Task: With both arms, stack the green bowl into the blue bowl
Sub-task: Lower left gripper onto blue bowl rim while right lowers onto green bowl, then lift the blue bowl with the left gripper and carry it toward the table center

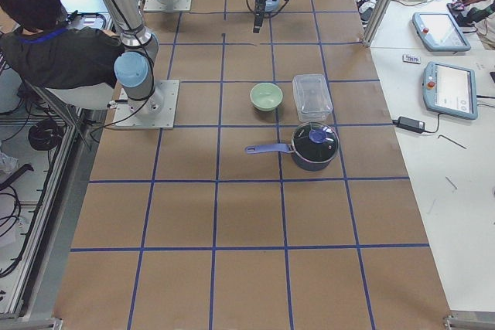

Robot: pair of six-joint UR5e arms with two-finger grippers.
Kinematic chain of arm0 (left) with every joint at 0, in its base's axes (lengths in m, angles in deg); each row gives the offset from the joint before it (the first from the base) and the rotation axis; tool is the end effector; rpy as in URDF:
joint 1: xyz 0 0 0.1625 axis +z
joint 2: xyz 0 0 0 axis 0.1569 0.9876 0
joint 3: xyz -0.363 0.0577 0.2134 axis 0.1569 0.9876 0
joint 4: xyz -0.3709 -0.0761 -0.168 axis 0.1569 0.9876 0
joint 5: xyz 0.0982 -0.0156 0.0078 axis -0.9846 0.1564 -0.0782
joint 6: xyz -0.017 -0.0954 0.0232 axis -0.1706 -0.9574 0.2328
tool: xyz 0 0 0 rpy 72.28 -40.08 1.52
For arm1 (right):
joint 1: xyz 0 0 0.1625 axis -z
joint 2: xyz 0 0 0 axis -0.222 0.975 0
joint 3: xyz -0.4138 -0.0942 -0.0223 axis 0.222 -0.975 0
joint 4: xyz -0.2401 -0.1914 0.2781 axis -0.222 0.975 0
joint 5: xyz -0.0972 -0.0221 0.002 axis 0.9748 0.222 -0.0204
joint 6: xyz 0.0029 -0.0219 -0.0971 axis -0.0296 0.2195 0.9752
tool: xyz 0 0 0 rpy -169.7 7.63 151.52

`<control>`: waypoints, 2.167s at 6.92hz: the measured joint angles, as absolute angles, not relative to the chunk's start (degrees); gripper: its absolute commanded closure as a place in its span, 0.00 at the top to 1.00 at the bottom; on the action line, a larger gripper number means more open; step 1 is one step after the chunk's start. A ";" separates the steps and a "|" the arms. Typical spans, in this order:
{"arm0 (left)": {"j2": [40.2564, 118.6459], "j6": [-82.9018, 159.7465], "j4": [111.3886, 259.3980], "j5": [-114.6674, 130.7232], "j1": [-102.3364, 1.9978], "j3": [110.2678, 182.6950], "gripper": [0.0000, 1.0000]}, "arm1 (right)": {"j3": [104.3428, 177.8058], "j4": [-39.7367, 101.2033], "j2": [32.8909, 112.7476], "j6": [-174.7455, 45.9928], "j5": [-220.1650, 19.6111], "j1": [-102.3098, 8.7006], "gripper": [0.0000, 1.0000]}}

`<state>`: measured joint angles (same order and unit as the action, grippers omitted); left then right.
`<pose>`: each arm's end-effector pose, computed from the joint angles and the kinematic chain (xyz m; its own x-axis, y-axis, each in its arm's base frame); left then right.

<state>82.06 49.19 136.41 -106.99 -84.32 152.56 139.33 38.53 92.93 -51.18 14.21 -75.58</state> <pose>-0.1615 -0.5820 0.2542 -0.9977 -0.0036 -0.0681 -0.0110 0.9939 0.1096 0.1174 -0.4836 0.4684 -0.9961 0.0820 0.0322 0.0852 0.9897 0.1151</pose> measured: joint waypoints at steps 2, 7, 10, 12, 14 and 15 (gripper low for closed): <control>85.11 49.35 133.78 -107.05 -84.33 153.47 0.40 | 144.08 46.74 89.76 -51.13 14.64 -75.12 1.00; 84.67 49.04 139.82 -107.29 -84.64 153.66 0.00 | 156.12 67.76 84.72 -43.81 14.50 -71.55 1.00; 84.11 42.97 140.67 -106.56 -87.91 151.55 0.00 | 161.09 76.91 80.75 -40.97 13.93 -67.89 1.00; 86.06 32.29 140.71 -104.35 -93.78 145.45 0.00 | 161.73 79.03 79.02 -41.39 13.65 -67.77 1.00; 89.59 24.42 139.00 -101.78 -100.02 139.62 0.00 | 161.83 79.28 78.14 -41.11 13.59 -67.82 1.00; 91.19 22.70 138.28 -101.63 -102.59 138.03 0.00 | 161.86 79.48 77.37 -40.91 13.64 -67.83 1.00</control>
